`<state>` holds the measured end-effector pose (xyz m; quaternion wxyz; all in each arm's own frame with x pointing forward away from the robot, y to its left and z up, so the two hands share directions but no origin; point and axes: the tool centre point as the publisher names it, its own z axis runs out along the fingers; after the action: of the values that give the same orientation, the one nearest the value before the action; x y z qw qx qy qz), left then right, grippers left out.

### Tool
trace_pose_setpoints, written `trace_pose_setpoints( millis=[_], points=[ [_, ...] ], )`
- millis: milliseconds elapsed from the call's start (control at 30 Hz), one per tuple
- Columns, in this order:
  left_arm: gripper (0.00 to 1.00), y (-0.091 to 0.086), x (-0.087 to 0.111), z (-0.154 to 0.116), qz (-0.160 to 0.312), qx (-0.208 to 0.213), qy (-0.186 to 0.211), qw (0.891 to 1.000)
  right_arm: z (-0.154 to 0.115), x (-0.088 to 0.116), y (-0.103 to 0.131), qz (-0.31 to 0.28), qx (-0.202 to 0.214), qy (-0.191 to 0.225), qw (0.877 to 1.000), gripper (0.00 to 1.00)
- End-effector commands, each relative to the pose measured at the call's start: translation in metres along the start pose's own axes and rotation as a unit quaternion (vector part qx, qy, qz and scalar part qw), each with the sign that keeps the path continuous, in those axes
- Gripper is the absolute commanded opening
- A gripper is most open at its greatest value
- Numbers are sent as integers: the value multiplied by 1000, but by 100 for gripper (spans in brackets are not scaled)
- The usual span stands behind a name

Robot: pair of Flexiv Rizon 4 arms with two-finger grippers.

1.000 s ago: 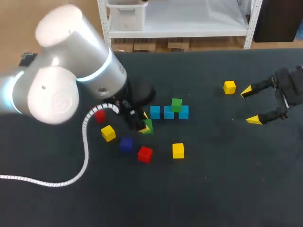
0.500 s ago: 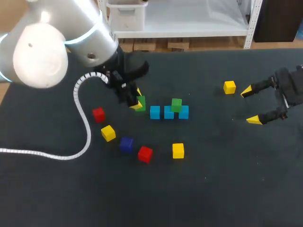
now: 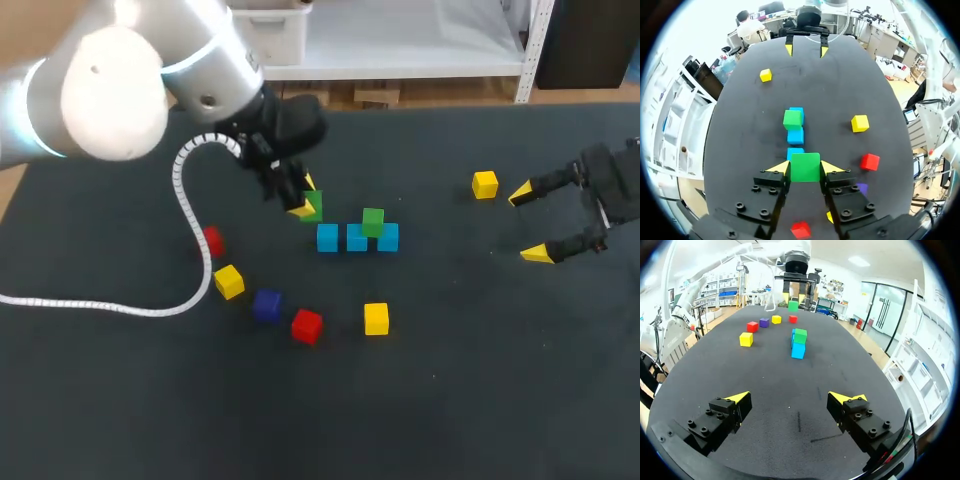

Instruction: Place the blue cubes, place green cubes on the blue cubes, place the yellow cubes on the green cubes, then place the red cubes on the yellow cubes, and place purple cube on the red cubes.

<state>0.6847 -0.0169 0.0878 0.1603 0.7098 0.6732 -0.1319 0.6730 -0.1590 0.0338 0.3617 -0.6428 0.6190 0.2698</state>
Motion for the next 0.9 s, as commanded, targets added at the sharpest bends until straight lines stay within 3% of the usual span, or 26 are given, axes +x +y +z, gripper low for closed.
trace_pose_setpoints(
  millis=[33,900],
  points=[
    [0,11,-7,9,4,22,-3,1000,0,1,0,-1,0,-1,1000,100],
    [0,13,-18,50,14,38,-16,999,0,1,0,-1,0,-1,1000,100]
  ],
)
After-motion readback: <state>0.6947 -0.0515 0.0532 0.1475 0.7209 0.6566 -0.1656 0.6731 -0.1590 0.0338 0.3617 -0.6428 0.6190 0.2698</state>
